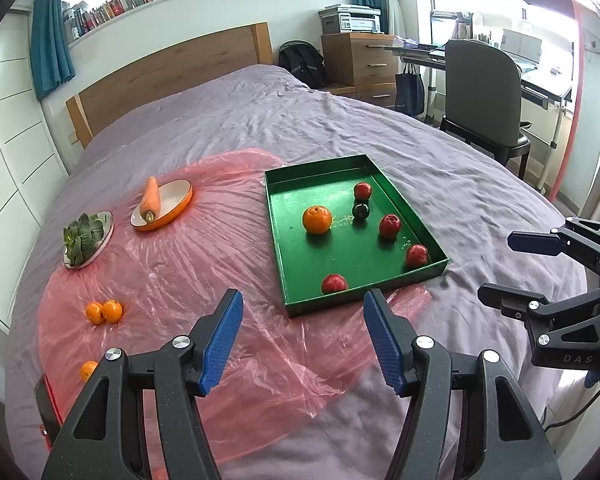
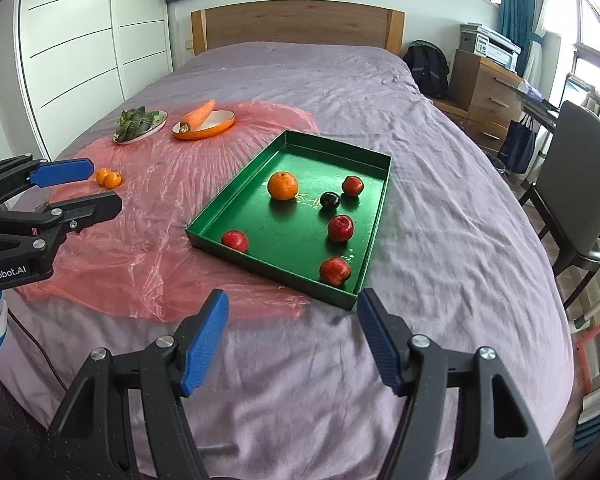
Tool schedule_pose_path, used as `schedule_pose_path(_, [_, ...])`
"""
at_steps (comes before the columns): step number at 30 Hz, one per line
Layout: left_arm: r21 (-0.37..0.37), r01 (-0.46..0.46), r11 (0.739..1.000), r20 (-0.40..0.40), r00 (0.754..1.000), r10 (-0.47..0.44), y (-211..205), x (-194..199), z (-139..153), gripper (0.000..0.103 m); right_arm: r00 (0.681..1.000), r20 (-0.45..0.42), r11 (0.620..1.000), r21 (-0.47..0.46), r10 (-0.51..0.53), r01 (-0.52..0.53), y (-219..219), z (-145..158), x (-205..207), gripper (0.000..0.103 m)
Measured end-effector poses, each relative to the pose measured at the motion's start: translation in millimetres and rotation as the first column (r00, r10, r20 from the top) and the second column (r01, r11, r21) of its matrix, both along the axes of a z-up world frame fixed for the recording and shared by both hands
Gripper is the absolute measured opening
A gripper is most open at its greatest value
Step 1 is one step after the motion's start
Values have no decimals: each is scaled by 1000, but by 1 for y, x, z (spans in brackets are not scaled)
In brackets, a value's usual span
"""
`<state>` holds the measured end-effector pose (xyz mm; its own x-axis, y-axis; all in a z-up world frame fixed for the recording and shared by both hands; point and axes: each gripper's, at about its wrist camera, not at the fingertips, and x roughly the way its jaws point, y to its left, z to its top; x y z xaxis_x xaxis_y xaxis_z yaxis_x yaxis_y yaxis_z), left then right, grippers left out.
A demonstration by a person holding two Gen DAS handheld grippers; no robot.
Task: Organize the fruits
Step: 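Move both open tools toward the oranges and dark plum on the sheet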
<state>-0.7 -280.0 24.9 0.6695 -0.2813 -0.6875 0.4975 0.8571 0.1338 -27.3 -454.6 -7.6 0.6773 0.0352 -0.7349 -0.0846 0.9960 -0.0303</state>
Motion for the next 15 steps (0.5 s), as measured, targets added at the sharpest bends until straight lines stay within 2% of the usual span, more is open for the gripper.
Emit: schedule_pose_path(15, [2,-99,995,41,994,99,58,-36,6,57,998,-3,998,16,56,-56,61,-1,-41,103])
